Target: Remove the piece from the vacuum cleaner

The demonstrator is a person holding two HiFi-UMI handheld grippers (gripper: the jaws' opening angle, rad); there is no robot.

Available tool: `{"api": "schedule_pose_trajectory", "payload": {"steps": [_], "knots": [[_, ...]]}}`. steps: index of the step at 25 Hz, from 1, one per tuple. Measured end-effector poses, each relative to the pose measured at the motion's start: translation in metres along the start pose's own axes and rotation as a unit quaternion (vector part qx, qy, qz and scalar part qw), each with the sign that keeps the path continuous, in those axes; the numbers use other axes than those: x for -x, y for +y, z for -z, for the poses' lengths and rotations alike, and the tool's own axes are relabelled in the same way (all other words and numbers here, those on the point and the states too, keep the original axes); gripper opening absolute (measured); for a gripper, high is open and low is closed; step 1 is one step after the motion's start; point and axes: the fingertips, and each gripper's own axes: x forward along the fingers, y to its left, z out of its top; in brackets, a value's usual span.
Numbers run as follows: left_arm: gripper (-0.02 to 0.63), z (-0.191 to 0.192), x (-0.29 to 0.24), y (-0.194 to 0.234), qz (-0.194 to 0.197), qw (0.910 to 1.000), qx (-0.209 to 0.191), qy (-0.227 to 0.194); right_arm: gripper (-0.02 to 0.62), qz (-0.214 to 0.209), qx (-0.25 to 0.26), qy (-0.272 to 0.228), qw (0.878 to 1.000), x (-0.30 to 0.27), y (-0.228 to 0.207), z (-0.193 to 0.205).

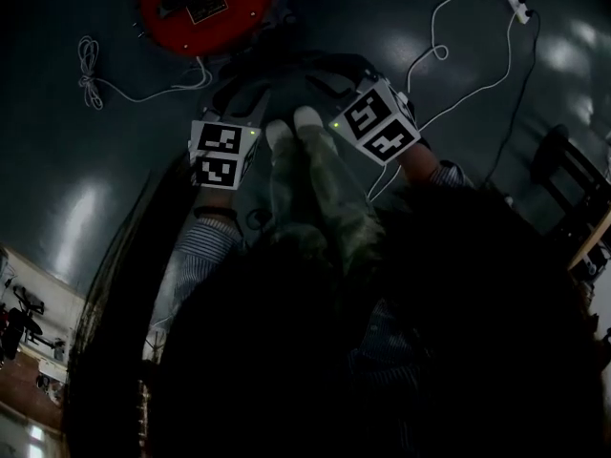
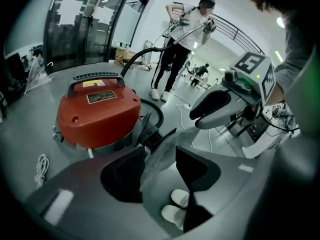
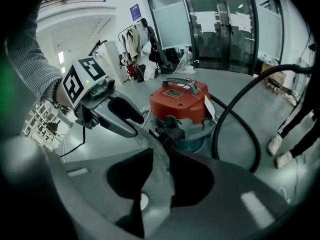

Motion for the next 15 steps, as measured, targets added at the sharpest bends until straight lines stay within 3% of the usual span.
{"api": "schedule_pose_trajectory", "payload": {"steps": [3,12,15], "knots": [[0.219,0.005,-0.006,-0.001,-0.004,0.9992,-0.027,0.029,0.101,0.007,0.024,0.018,1.0,-0.007,0.003,0.006],[0.216,0.014,-0.024,0.007,0.013,0.9978,-0.027,0.059,0.104,0.028,0.112,0.08,0.99,-0.039,0.0,0.027],[0.169,0.016,-0.029,0.011,0.013,0.9966,-0.043,0.069,0.104,0.034,0.131,0.106,0.985,-0.048,-0.005,0.034]]}}
